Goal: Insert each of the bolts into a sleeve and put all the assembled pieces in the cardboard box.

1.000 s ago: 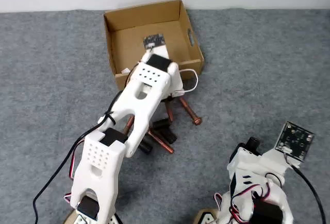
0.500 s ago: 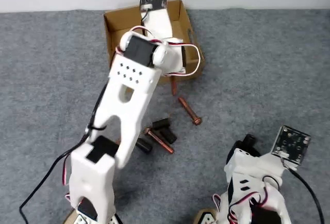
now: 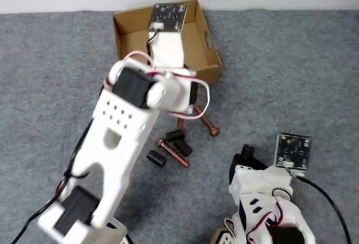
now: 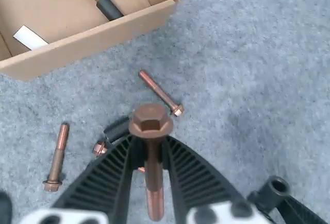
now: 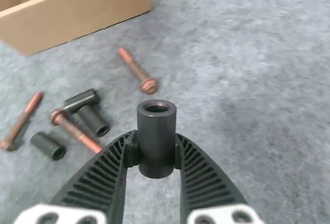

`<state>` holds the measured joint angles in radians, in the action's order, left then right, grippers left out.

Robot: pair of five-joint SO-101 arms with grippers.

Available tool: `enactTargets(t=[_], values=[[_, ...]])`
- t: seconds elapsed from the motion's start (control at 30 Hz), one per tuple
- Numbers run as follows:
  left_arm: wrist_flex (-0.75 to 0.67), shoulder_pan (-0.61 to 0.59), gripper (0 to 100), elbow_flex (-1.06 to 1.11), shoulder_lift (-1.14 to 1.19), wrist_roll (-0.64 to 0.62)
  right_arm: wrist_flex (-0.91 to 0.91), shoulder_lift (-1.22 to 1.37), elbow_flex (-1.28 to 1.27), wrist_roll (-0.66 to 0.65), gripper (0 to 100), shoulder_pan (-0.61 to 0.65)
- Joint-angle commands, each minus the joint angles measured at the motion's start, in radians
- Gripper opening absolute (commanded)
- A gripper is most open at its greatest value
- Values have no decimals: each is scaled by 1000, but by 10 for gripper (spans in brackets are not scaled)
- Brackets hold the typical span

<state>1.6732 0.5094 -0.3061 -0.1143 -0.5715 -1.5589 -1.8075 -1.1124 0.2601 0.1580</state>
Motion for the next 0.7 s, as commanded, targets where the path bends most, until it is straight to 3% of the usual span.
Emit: enactTargets(t=[0.0,0.23,0.5,0.67], values=[[-109,5,5,168,-175,8,27,-7,28,-6,8,51],[-264,-2,5,509,-476,8,28,-4,25,-11,8,142],[-284,-2,5,771,-735,0,90,-4,23,-11,9,160],[-338,-2,5,895,-893,6,186,-1,-3,-17,9,321]])
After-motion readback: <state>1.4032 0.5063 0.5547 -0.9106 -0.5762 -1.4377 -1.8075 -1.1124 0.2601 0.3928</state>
